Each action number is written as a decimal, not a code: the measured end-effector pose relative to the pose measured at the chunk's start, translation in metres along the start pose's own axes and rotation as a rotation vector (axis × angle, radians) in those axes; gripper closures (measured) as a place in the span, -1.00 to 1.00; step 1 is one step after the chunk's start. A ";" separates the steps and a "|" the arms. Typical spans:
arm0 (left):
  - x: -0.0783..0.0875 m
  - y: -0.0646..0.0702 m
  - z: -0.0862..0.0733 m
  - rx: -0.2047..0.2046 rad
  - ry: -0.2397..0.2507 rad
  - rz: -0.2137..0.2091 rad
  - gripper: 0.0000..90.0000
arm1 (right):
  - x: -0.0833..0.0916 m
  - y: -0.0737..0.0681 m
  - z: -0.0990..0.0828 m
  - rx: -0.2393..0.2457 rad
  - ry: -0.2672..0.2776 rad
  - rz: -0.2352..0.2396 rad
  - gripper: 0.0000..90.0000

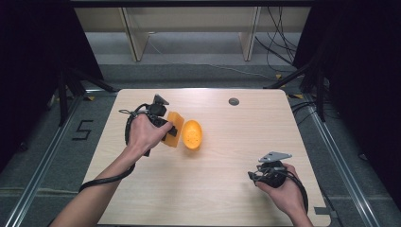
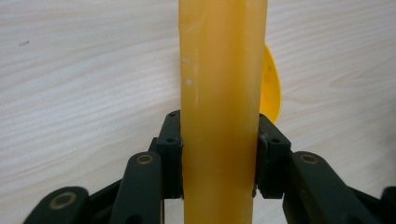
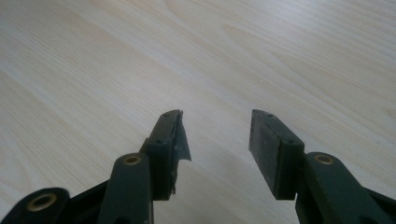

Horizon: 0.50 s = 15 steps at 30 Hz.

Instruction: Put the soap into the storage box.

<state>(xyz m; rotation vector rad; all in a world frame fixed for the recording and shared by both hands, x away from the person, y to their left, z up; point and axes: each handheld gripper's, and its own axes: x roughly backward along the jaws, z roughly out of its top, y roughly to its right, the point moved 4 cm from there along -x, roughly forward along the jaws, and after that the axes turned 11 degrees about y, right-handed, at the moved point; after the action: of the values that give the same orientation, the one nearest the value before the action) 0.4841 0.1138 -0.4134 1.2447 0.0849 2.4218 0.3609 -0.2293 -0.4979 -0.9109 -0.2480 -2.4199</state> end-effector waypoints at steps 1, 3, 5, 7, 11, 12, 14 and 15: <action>-0.001 0.000 0.000 0.001 0.011 0.002 0.35 | 0.000 0.000 0.000 0.000 -0.001 0.000 0.21; -0.004 0.001 -0.001 0.003 0.025 0.003 0.35 | -0.001 0.001 0.000 0.019 0.004 0.001 0.21; -0.007 0.003 -0.002 0.006 0.034 0.001 0.35 | -0.001 -0.001 0.000 0.009 0.001 0.001 0.21; -0.009 0.005 -0.001 0.007 0.032 0.002 0.35 | -0.001 -0.001 0.000 0.010 0.001 0.001 0.21; -0.012 0.010 0.002 0.005 0.048 0.015 0.35 | -0.001 0.000 0.000 0.011 0.002 0.002 0.21; -0.013 0.012 0.003 0.013 0.052 0.010 0.35 | -0.001 0.000 0.000 0.010 0.002 0.002 0.21; -0.015 0.015 0.005 0.015 0.051 0.011 0.35 | -0.001 0.000 0.000 0.010 0.000 0.004 0.21; -0.016 0.017 0.005 0.015 0.053 0.008 0.35 | -0.001 0.000 0.000 0.010 0.000 0.004 0.21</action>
<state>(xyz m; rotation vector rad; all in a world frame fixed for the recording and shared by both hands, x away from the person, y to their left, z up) 0.4912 0.0917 -0.4184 1.1897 0.1131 2.4660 0.3612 -0.2288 -0.4982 -0.9065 -0.2580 -2.4125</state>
